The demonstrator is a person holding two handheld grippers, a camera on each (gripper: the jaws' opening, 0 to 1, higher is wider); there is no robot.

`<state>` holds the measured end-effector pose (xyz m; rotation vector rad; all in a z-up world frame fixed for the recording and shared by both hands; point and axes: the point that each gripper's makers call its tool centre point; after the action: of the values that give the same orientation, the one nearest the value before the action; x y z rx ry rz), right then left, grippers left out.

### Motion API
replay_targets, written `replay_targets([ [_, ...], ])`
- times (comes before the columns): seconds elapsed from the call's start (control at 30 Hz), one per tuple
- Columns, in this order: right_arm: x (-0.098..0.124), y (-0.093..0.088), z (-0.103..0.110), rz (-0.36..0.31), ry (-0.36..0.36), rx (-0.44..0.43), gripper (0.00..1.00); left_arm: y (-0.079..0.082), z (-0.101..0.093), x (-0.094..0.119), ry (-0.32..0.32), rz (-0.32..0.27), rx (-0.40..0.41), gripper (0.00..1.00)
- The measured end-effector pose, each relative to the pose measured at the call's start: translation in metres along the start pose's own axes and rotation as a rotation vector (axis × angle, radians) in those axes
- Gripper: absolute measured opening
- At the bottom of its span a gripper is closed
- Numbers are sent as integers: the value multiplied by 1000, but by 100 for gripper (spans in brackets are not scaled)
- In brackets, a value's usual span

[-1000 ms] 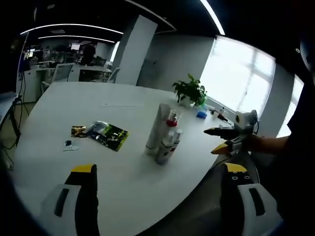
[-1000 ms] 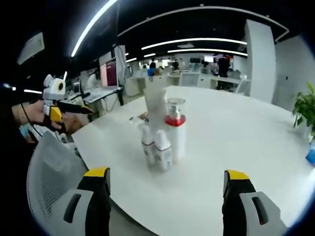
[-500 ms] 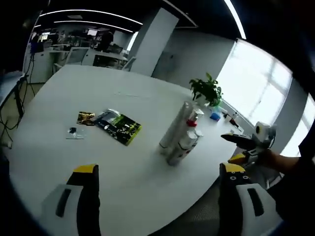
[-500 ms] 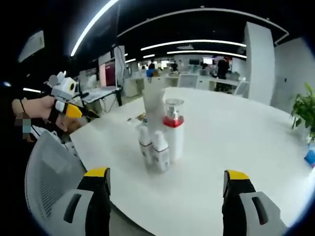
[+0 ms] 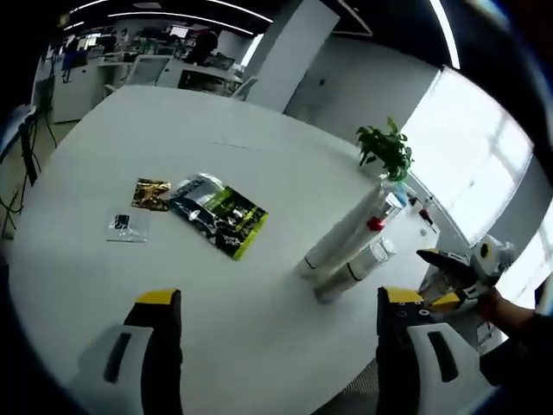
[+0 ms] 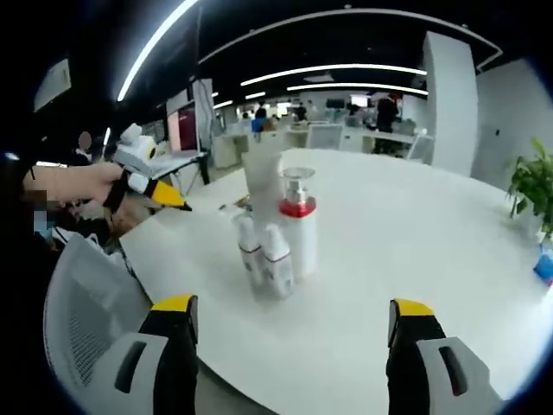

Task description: Arrange the skincare products in the storage area until every visible bottle or jar stands upright without overlapping.

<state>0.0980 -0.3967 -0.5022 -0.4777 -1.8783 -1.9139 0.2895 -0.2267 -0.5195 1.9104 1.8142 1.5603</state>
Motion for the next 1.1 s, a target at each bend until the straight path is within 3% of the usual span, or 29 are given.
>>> replay_targets([
  [0.27, -2, -3, 0, 18, 7, -6, 92, 21, 14, -32, 36, 5, 28, 79],
  [0.53, -4, -6, -3, 37, 4, -19, 90, 25, 37, -59, 94, 31, 59, 73],
  [0.83, -4, -11, -6, 58, -8, -28, 88, 30, 50, -82, 141, 33, 101, 63],
  [0.93, -5, -12, -7, 66, -13, -33, 87, 33, 61, -93, 190, 35, 59, 62],
  [1.1, -6, -14, -10, 72, -18, -41, 87, 38, 68, -107, 216, 36, 41, 55],
])
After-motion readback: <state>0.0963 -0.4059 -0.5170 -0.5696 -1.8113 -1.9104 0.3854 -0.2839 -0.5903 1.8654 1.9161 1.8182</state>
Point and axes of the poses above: the point that each gripper's makers call its tool centre point, and the gripper's own axes: x roughly backward along the fingers, z roughly to its left, y roughly out of its top, and after that the axes turned 3 degrees about x, right-handed
